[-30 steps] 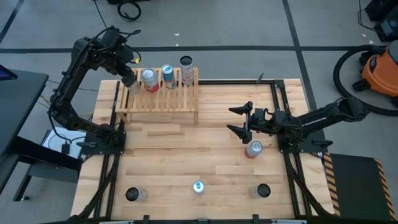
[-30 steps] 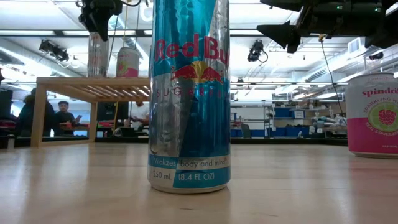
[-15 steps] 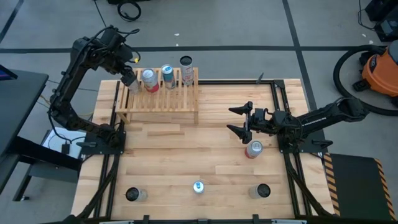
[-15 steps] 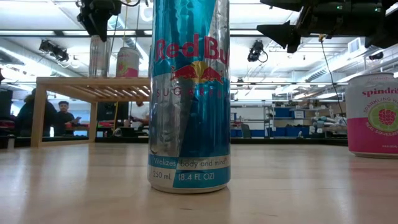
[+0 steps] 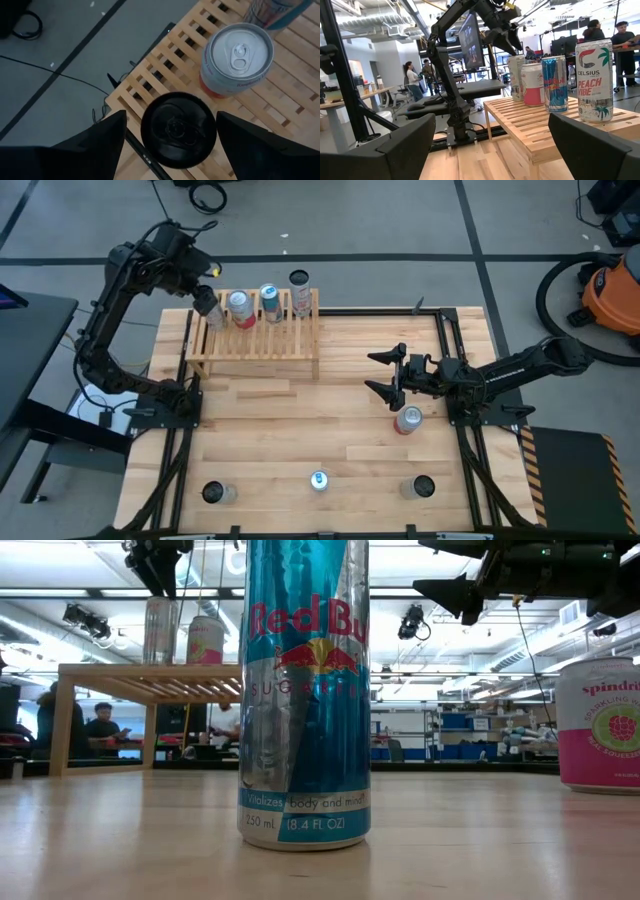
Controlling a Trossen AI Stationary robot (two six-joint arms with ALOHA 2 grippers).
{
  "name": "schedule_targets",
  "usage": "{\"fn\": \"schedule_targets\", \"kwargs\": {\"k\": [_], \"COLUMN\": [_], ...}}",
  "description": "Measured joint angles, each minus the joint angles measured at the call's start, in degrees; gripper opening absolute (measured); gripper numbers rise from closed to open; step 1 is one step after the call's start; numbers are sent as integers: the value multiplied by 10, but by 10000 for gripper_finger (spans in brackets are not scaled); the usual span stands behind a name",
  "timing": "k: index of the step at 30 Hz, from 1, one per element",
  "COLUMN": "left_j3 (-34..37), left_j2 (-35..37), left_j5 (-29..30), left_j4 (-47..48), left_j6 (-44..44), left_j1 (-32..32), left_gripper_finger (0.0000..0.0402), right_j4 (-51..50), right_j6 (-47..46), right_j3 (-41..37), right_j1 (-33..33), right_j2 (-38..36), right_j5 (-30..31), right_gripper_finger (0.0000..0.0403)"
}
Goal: Place canned beverage on shelf
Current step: Put the top white yellow soda can on the shelf, then adjust the white pink soda can on the shelf
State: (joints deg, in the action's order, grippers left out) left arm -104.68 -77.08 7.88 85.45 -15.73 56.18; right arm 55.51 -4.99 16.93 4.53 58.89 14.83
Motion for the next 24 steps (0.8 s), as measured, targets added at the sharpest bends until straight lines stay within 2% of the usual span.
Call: {"fn": "schedule_targets", "kwargs": {"k": [7,14,20,24], "left_j3": [-23,-130,-196,-198], "left_j2": [0,0,8,26], "left_j5": [1,0,-12,-14], "left_j4": [-27,-29,-24,-17], "left_j6": [-15,18,61,63], "left_j1": [0,-21,-58,-81], "left_gripper_finger": [309,309,309,309], "right_j4": [0,7,68,98], "right_j6": [0,20,21,22], "right_j3": [0,0,0,0], "right_j1": [0,-24,-46,-54], "right_j2": [0,0,0,0], "right_j5": [0,0,-1,-47], "right_gripper_finger": [399,399,399,399]}}
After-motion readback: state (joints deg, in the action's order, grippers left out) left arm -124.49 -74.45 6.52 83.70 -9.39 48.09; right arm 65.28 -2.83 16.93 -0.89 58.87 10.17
